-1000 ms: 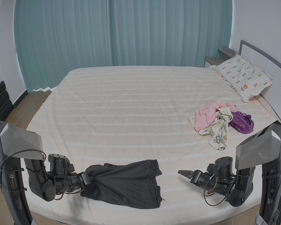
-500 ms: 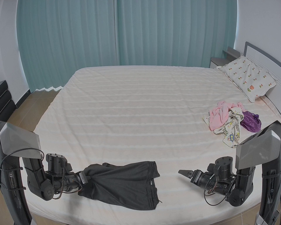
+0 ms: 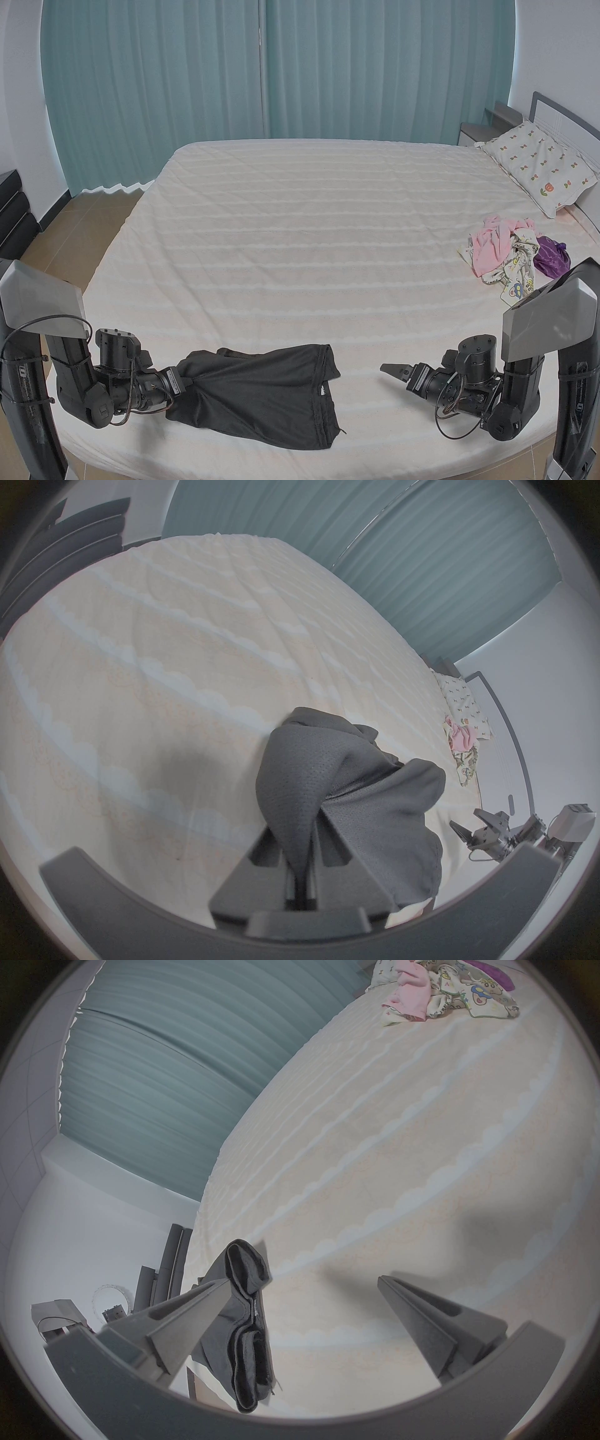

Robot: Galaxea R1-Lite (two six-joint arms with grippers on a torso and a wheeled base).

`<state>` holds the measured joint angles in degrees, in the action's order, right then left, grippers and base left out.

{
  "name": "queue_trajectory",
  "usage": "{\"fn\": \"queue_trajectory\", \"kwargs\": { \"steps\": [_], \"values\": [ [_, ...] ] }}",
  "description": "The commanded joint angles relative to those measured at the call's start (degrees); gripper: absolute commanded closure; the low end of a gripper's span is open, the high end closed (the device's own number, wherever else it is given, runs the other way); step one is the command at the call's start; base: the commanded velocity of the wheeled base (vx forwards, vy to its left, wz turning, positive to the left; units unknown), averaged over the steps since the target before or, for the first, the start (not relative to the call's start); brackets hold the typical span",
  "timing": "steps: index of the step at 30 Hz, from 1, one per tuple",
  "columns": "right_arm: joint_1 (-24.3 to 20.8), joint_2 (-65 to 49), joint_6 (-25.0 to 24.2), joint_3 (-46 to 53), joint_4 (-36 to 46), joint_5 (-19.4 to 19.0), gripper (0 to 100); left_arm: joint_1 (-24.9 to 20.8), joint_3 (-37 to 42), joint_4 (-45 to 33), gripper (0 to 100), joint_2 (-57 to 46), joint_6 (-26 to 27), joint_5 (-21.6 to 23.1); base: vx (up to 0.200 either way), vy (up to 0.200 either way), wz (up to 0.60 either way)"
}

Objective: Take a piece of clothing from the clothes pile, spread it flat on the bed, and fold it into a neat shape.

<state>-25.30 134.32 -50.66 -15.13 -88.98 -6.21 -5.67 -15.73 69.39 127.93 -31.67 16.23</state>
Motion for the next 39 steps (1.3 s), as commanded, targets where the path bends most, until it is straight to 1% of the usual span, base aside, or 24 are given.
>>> {"fn": "queue_trajectory", "kwargs": {
  "steps": [1,2,3,6,8,10,11,12,13,16,17,18,19,24,29,33,39],
  "values": [
    [0.0,0.2,0.0,0.0,-0.2,0.0,0,0.0,0.8,0.0,100,0.0,0.0,0.4,0.000,0.000,0.00],
    [0.0,0.2,0.0,0.0,-0.3,0.0,0,0.0,1.0,0.2,100,0.0,0.0,0.4,0.000,0.000,0.00],
    [0.0,0.1,0.0,0.0,-0.3,0.0,0,0.0,1.1,0.2,0,0.0,0.0,0.4,0.000,0.000,0.00],
    [-0.2,0.1,0.0,0.0,-0.3,0.1,0,0.0,1.8,0.9,0,-0.3,0.0,0.3,0.000,0.000,0.00],
    [-0.2,-0.5,0.0,-0.1,-0.3,0.1,0,0.3,3.5,2.7,0,-2.1,0.3,0.3,0.000,0.000,0.00],
    [-0.5,-0.5,0.1,-0.6,-0.3,0.1,0,1.9,3.6,3.4,0,-4.2,0.3,0.3,0.000,0.000,0.00],
    [-0.5,-0.5,0.1,-0.6,-0.3,0.1,0,1.9,3.6,3.4,0,-4.2,0.3,0.3,0.000,0.000,0.00],
    [-0.8,-0.5,0.1,-0.9,-0.2,0.3,0,3.0,3.5,3.2,0,-5.9,0.3,0.3,0.000,0.000,0.00],
    [-1.7,-0.6,0.2,-1.6,-0.2,0.4,0,4.4,3.5,3.1,0,-7.7,0.4,0.4,0.000,0.000,0.00],
    [-3.5,-0.8,0.4,-3.1,0.4,0.8,0,4.8,4.4,3.0,0,-8.0,0.5,0.4,0.000,0.000,0.00],
    [-3.5,-0.8,0.4,-3.1,0.4,0.8,0,4.8,4.4,3.0,0,-8.0,0.5,0.4,0.000,0.000,0.00],
    [-5.5,-0.8,0.7,-3.6,0.7,0.9,0,5.5,6.8,3.4,0,-7.7,1.3,0.4,0.000,0.000,0.00],
    [-6.2,-0.8,0.9,-3.7,0.7,1.0,0,5.9,7.6,3.8,0,-7.6,1.8,0.5,0.000,0.000,0.00],
    [-8.4,-0.7,1.8,-4.5,0.7,1.0,0,8.0,10.1,3.9,0,-6.8,2.1,5.6,0.000,0.000,0.00],
    [-8.8,-0.3,2.1,-5.2,1.0,1.0,0,7.9,12.6,3.9,0,-6.8,2.6,6.4,0.000,0.000,0.00],
    [-9.5,0.5,2.3,-5.3,1.0,1.0,0,7.8,14.0,4.0,0,-7.0,2.9,8.7,0.000,0.000,0.00],
    [-10.9,0.7,3.4,-5.3,1.1,1.1,0,7.8,14.9,5.1,0,-6.6,3.0,9.0,-0.200,0.000,0.00]
  ]
}}
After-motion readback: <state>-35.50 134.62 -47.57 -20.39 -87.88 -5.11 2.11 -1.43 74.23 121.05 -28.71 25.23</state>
